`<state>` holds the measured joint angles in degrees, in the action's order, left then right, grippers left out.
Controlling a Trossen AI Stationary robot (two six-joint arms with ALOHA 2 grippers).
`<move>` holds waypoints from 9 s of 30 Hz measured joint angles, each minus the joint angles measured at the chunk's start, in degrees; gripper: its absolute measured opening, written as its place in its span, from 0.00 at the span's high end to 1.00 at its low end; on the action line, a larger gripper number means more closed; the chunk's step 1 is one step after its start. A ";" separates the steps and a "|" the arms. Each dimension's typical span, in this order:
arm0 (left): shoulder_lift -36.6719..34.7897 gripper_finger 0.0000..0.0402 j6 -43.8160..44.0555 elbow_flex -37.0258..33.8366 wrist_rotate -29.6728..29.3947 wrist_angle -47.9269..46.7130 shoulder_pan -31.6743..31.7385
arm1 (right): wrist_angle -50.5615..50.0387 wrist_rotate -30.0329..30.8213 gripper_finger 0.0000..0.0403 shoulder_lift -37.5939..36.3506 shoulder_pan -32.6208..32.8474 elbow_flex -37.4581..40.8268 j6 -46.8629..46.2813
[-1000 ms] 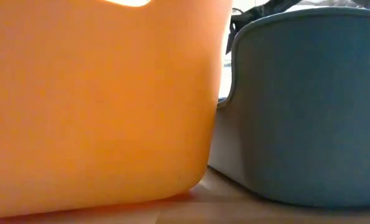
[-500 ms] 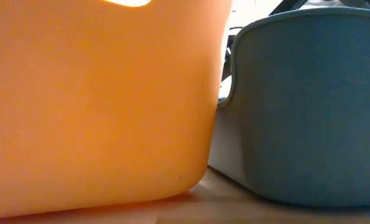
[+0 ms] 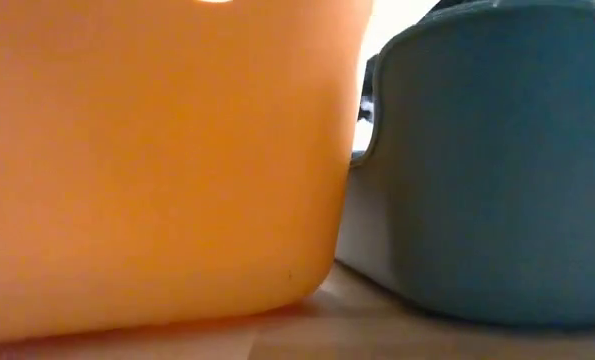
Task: Sort blocks
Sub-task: Put the red block into the blue bin
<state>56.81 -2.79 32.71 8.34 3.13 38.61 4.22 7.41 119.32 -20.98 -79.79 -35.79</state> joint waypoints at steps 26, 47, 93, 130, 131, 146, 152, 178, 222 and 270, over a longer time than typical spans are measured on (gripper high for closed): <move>-5.20 0.80 5.64 -0.09 -8.08 -17.91 -3.56 | -37.00 12.27 0.26 13.75 2.76 -43.39 6.51; -5.24 0.80 7.57 -0.04 -11.73 -15.71 -3.54 | -27.36 9.33 0.26 13.99 4.27 -43.28 3.22; 63.97 0.40 18.29 70.40 0.39 -54.49 7.26 | -63.39 13.44 0.26 -7.52 -4.83 -49.79 22.47; 78.25 0.51 -20.52 99.80 0.48 -85.70 10.57 | -59.54 10.98 0.26 -8.48 -6.44 -49.77 26.93; 78.25 0.51 -20.59 99.80 -0.40 -85.07 10.45 | -59.19 10.49 0.26 -8.48 -6.47 -49.77 27.02; 78.25 0.52 -40.45 99.78 -8.61 -76.84 8.52 | -57.05 7.49 0.26 -8.48 -6.95 -49.77 29.83; 79.56 0.52 -45.57 99.04 -7.48 -78.27 8.98 | -57.05 7.37 0.26 -8.48 -5.85 -49.77 29.55; 79.34 0.52 -70.26 91.86 -5.90 -76.15 8.58 | -53.80 4.58 0.26 -8.48 -4.13 -49.77 29.90; 79.19 0.71 -70.09 88.55 -6.03 -70.03 8.13 | -53.27 0.01 0.26 -8.48 -4.55 -49.77 30.09; 78.86 0.94 -71.60 90.67 -8.55 -71.55 7.02 | -53.30 0.04 0.26 -9.55 -5.05 -49.77 29.62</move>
<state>135.68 -74.39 123.38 -0.21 -68.43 45.63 -49.08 7.44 109.78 -26.02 -129.56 -6.17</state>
